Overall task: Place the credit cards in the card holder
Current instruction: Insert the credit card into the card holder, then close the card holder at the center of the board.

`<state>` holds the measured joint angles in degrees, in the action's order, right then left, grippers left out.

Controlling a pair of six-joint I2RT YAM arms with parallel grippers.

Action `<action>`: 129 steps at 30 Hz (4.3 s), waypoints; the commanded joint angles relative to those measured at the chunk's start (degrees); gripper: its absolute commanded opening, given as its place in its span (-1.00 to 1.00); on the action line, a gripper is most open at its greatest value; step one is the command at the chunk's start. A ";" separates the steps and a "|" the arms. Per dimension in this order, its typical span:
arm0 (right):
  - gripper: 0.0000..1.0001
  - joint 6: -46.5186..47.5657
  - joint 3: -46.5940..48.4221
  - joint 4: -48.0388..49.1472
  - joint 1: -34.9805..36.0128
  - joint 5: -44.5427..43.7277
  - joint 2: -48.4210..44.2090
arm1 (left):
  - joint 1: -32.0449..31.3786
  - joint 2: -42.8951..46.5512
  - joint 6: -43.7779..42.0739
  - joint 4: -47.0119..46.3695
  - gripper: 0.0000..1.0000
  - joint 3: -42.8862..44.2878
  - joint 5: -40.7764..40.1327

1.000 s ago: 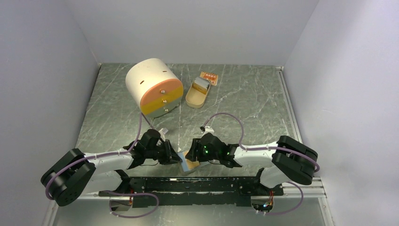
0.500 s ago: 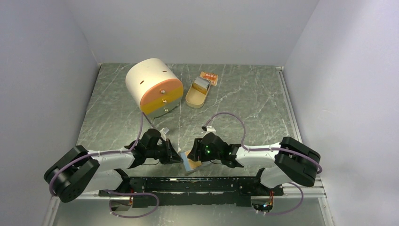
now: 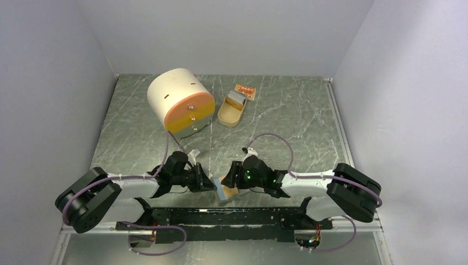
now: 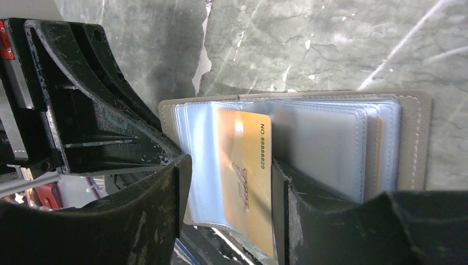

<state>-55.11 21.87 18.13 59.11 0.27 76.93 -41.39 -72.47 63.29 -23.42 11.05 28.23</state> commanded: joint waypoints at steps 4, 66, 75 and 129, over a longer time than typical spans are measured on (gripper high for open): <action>0.14 0.94 1.95 -10.07 -1.09 -3.58 -3.49 | 0.34 -0.98 0.34 -4.63 -0.82 -0.75 1.04; -0.19 14.46 16.80 -39.95 -0.38 -15.69 -2.42 | 0.39 0.16 -5.26 24.74 -0.82 11.26 -3.94; -0.60 14.07 17.62 -43.70 0.29 -18.81 -4.03 | 0.48 -0.63 -4.98 24.33 -0.82 11.07 -3.84; -1.00 11.67 15.07 -41.89 5.06 -20.78 -6.98 | 0.43 0.81 -3.66 19.27 -0.59 10.40 -0.14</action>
<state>-42.28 39.55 -26.85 63.86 -19.68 72.49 -41.17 -72.55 59.37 -1.93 21.15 25.80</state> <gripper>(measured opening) 0.010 0.144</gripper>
